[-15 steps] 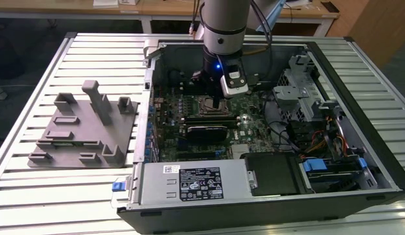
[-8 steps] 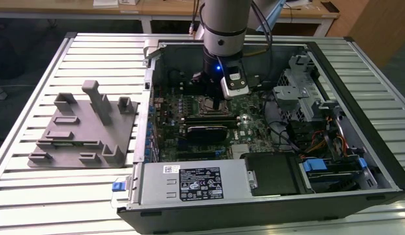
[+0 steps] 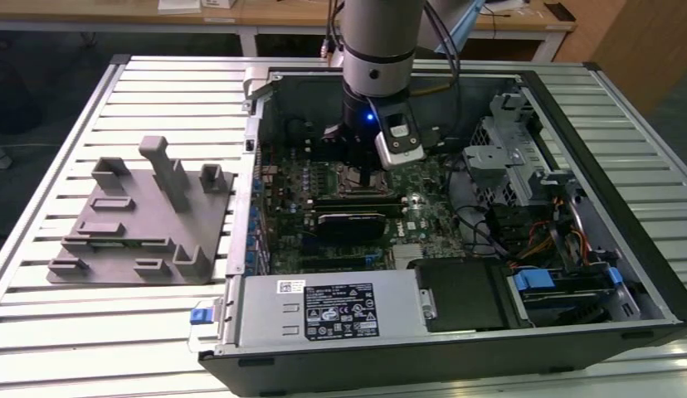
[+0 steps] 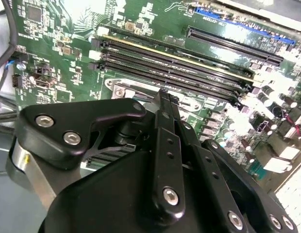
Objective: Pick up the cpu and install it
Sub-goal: 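Install the second cpu locking lever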
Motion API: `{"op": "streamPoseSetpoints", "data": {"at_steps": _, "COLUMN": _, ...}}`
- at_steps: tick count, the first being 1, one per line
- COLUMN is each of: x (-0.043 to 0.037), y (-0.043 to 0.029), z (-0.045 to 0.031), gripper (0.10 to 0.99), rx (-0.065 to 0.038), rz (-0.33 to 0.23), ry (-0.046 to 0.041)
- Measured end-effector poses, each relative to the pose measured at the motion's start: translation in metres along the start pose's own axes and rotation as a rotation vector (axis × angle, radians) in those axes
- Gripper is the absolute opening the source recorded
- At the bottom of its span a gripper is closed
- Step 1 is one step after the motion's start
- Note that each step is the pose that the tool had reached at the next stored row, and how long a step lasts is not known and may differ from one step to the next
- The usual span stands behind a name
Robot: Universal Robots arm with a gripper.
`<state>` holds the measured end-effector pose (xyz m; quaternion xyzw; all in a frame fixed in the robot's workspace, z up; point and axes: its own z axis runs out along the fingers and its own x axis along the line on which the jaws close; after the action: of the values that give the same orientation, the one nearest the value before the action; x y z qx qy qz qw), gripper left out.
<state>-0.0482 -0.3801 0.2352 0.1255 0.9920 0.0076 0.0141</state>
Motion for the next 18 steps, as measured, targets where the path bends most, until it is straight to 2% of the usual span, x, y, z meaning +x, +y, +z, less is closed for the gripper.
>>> {"op": "streamPoseSetpoints", "data": {"at_steps": 7, "x": 0.0090, "y": -0.0053, "z": 0.0042, "gripper": 0.106, "rx": -0.004, "rz": -0.025, "ry": 0.0014}}
{"op": "streamPoseSetpoints", "data": {"at_steps": 13, "x": 0.0098, "y": -0.0060, "z": 0.0047, "gripper": 0.106, "rx": -0.006, "rz": -0.028, "ry": 0.0020}}
{"op": "streamPoseSetpoints", "data": {"at_steps": 14, "x": 0.0098, "y": -0.0064, "z": 0.0047, "gripper": 0.106, "rx": -0.011, "rz": -0.028, "ry": 0.0032}}
{"op": "streamPoseSetpoints", "data": {"at_steps": 18, "x": 0.0095, "y": -0.0100, "z": 0.0061, "gripper": 0.106, "rx": -0.048, "rz": -0.026, "ry": 0.0120}}
